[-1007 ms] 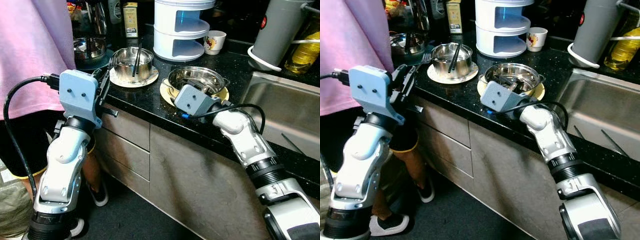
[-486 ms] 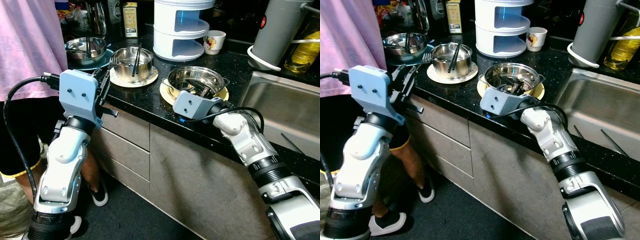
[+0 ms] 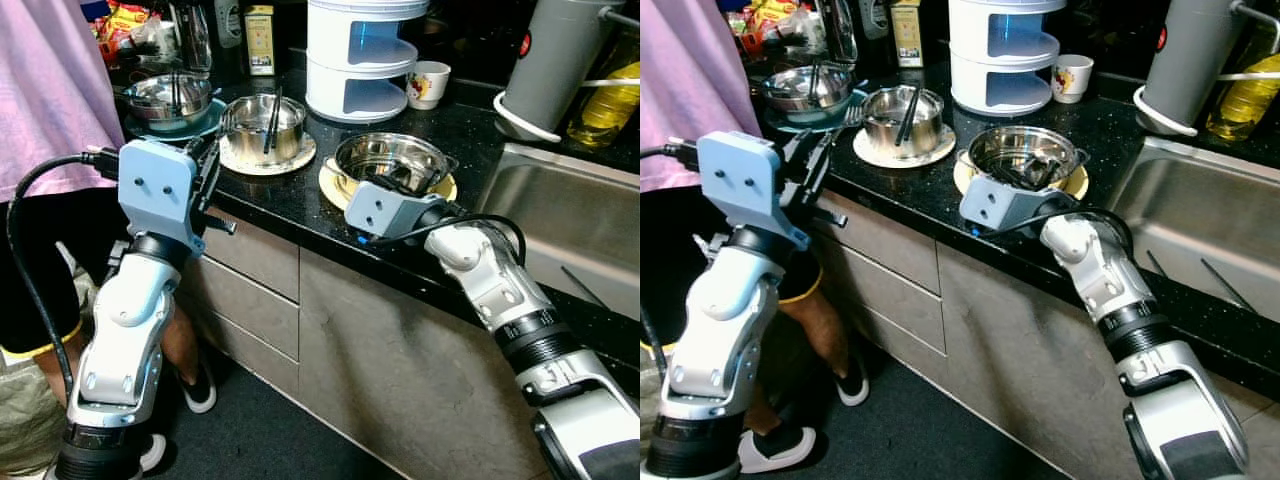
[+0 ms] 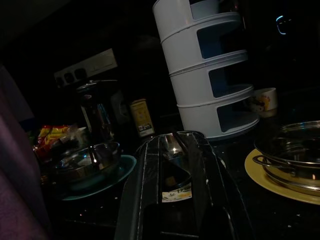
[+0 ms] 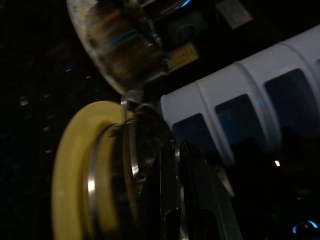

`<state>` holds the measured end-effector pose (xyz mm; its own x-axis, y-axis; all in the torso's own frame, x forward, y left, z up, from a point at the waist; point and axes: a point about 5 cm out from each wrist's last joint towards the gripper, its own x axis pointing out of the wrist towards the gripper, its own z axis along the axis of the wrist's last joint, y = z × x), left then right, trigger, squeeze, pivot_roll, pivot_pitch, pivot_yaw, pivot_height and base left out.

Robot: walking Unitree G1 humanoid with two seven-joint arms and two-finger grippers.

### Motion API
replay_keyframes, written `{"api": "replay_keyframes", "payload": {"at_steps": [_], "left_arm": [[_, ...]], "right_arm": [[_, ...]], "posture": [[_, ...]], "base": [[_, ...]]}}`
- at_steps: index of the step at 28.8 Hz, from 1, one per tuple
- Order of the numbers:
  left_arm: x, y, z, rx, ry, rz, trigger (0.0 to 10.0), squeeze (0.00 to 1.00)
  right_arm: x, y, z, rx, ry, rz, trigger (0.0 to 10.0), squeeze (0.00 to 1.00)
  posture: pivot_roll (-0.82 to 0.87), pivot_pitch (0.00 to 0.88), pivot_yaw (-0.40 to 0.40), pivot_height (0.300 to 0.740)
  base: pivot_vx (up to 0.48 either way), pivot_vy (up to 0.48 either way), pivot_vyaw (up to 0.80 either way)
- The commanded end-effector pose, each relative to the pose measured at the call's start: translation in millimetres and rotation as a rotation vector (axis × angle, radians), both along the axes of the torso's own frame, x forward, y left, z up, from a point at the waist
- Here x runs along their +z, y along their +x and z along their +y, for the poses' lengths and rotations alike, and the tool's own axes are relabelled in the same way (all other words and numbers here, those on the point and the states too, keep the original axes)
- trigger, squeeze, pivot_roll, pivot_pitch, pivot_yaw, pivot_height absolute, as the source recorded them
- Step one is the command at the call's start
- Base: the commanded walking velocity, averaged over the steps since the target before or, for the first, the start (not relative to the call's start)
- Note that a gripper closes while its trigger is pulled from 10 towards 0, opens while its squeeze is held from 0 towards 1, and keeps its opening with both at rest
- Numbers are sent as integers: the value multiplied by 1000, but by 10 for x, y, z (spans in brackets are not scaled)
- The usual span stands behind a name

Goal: Kitchen organization

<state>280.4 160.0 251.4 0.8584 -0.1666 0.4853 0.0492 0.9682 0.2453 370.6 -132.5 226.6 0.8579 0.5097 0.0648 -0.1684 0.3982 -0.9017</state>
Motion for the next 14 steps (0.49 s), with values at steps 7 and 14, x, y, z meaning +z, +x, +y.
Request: {"api": "replay_keyframes", "payload": {"at_steps": [7, 14], "left_arm": [[-4, 1, 6, 5, 1, -2, 10000, 0], [25, 8, 11, 5, 2, -12, 10000, 0]], "right_arm": [[63, 14, 9, -14, 140, -17, 0, 0], [299, 25, -26, -70, 383, -134, 0, 0]], "posture": [[77, 0, -16, 740], [79, 0, -12, 740]], "base": [[0, 0, 0], [0, 0, 0]]}}
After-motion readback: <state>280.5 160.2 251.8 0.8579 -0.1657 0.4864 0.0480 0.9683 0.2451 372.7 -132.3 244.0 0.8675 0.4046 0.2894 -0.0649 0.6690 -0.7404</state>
